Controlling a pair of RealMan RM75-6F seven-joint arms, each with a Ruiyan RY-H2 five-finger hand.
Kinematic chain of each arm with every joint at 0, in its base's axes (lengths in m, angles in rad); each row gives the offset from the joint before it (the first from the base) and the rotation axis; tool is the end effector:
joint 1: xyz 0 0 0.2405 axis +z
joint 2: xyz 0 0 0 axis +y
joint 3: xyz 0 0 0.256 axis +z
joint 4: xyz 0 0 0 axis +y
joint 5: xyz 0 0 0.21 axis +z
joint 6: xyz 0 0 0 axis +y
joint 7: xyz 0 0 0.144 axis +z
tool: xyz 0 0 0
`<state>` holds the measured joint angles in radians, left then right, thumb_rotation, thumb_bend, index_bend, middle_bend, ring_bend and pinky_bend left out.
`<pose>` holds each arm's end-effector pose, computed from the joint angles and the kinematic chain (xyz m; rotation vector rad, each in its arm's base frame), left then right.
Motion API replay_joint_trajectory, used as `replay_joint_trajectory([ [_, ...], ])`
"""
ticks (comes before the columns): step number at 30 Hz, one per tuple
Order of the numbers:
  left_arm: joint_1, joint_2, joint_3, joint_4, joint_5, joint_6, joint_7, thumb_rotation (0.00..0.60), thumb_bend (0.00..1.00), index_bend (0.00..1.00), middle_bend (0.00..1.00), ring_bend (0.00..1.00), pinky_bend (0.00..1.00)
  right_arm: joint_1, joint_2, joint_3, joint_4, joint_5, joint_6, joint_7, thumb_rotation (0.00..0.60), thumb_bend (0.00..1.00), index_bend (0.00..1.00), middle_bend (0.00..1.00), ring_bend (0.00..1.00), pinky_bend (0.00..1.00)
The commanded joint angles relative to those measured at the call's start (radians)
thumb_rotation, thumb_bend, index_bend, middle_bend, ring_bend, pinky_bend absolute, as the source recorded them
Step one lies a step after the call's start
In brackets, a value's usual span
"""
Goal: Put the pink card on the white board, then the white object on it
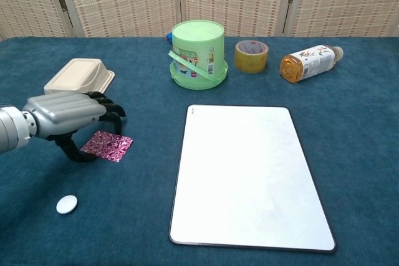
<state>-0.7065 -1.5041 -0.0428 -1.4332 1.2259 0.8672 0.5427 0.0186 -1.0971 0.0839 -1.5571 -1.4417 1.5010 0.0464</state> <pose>-0.1933 0.3173 -0.0271 -2.1224 -0.6372 -0.5970 -0.3384 -0.1667 0.1828 1.2705 -0.9011 0.8422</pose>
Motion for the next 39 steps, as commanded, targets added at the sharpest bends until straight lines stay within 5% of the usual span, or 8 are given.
replay_joint_trajectory([
  [1, -0.002, 0.006, 0.002, -0.011, 0.016, 0.011, -0.006, 0.600, 0.33, 0.37, 0.15, 0.11, 0.00, 0.000, 0.000, 0.000, 0.000, 0.000, 0.000, 0.000, 0.600, 0.29, 0.07, 0.13, 0.12, 0.11],
  [17, -0.084, -0.012, -0.032, -0.120, 0.088, 0.006, 0.021, 0.600, 0.33, 0.36, 0.15, 0.11, 0.00, -0.014, 0.003, -0.001, -0.003, 0.004, 0.015, 0.000, 0.600, 0.29, 0.07, 0.13, 0.12, 0.11],
  [39, -0.231, -0.168, -0.060, -0.071, 0.047, -0.085, 0.115, 0.600, 0.33, 0.37, 0.15, 0.11, 0.00, -0.034, 0.006, -0.002, 0.005, 0.023, 0.021, 0.011, 0.600, 0.29, 0.07, 0.13, 0.12, 0.11],
])
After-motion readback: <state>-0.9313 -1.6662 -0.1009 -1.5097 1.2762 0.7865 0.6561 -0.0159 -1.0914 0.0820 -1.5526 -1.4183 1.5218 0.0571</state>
